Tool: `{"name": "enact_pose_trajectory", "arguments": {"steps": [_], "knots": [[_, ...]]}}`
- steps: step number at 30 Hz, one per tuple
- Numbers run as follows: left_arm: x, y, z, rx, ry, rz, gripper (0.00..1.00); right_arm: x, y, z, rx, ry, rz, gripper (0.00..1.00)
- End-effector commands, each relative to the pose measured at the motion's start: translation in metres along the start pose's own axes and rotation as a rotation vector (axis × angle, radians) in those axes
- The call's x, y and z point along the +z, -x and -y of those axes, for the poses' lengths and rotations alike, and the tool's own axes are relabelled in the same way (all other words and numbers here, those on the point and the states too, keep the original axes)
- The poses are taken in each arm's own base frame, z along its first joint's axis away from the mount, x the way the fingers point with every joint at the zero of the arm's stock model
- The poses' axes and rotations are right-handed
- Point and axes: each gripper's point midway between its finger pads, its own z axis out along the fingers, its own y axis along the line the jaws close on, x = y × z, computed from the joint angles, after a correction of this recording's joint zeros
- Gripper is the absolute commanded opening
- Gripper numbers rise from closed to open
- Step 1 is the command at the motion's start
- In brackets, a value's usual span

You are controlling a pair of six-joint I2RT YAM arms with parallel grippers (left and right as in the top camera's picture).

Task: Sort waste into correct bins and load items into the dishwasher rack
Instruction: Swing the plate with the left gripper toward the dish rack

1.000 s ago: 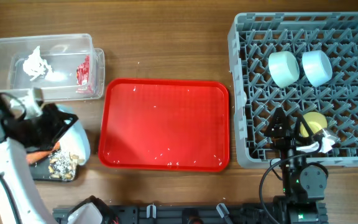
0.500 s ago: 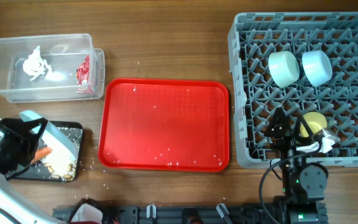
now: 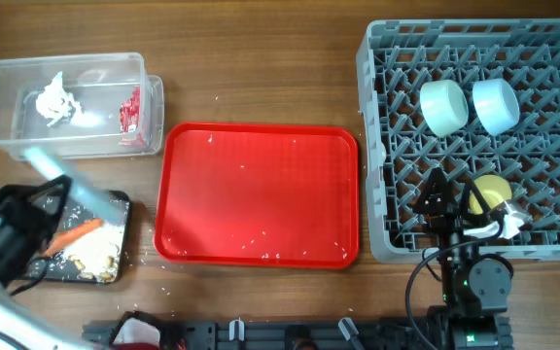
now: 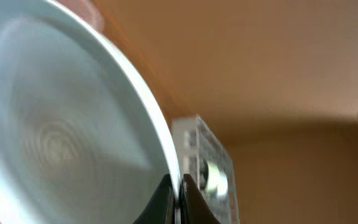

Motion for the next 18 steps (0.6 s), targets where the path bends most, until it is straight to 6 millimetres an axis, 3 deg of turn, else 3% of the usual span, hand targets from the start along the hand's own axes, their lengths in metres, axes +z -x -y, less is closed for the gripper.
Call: {"name": "enact_pose_trajectory", "arguments": {"steps": [1, 4, 6, 8, 10, 12, 14, 16, 18], "knots": [[0.051, -0.048, 0.044, 0.184, -0.131, -0.292, 0.04, 0.0, 0.001, -0.001, 0.012, 0.009, 0.005, 1.0], [0.118, -0.099, 0.047, 0.327, 0.056, -0.521, 0.04, 0.0, 0.001, -0.001, 0.012, 0.009, 0.005, 1.0], [0.164, -0.136, 0.068, 0.47, 0.111, -0.542, 0.04, 0.0, 0.001, -0.001, 0.011, 0.009, 0.005, 1.0], [0.205, -0.184, 0.123, 0.582, -0.108, -0.567, 0.04, 0.0, 0.001, -0.001, 0.011, 0.009, 0.005, 1.0], [0.232, -0.211, 0.169, 0.582, -0.296, -0.545, 0.04, 0.0, 0.001, -0.001, 0.012, 0.009, 0.005, 1.0], [0.258, -0.238, 0.221, 0.415, -0.55, -0.572, 0.04, 0.0, 0.001, -0.001, 0.011, 0.009, 0.005, 1.0], [0.272, -0.248, 0.249, 0.217, -0.71, -0.602, 0.04, 0.0, 0.001, -0.001, 0.011, 0.009, 0.005, 1.0], [0.287, -0.248, 0.256, 0.031, -0.763, -0.595, 0.04, 0.0, 0.001, -0.001, 0.011, 0.009, 0.005, 1.0], [0.318, -0.251, 0.231, -0.196, -0.637, -0.615, 0.04, 0.0, 0.001, -0.001, 0.012, 0.009, 0.005, 1.0]]}}
